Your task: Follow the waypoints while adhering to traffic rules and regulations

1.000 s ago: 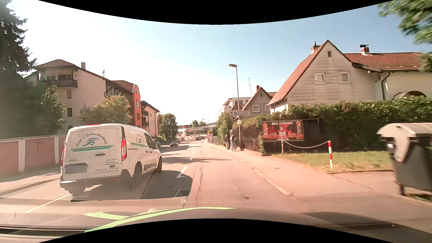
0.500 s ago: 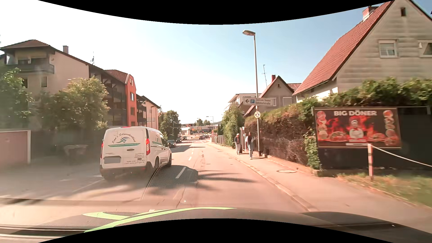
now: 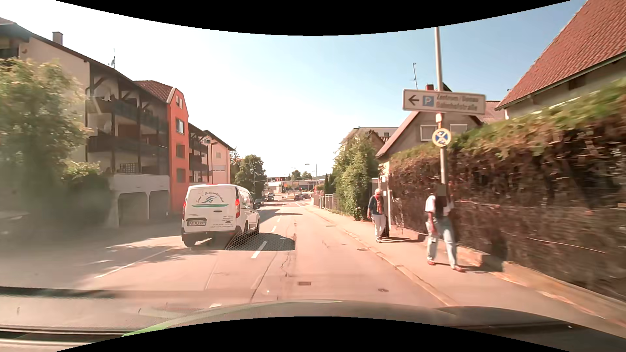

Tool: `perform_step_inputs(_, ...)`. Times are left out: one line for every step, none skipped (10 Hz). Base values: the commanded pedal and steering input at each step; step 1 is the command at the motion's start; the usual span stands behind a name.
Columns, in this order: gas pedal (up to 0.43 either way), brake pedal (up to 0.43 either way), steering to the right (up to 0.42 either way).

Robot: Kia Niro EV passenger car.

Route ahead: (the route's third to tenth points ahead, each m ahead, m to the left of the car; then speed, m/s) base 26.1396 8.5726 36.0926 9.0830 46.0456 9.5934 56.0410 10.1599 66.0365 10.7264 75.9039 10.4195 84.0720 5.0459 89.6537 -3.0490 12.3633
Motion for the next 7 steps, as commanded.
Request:
perform_step_inputs(0.000,0.152,-0.021)
perform_step_inputs(0.000,0.152,-0.021)
perform_step_inputs(0.000,0.152,-0.021)
perform_step_inputs(0.000,0.159,-0.021)
perform_step_inputs(0.000,0.152,-0.021)
perform_step_inputs(0.000,0.159,-0.021)
perform_step_inputs(0.000,0.159,-0.020)
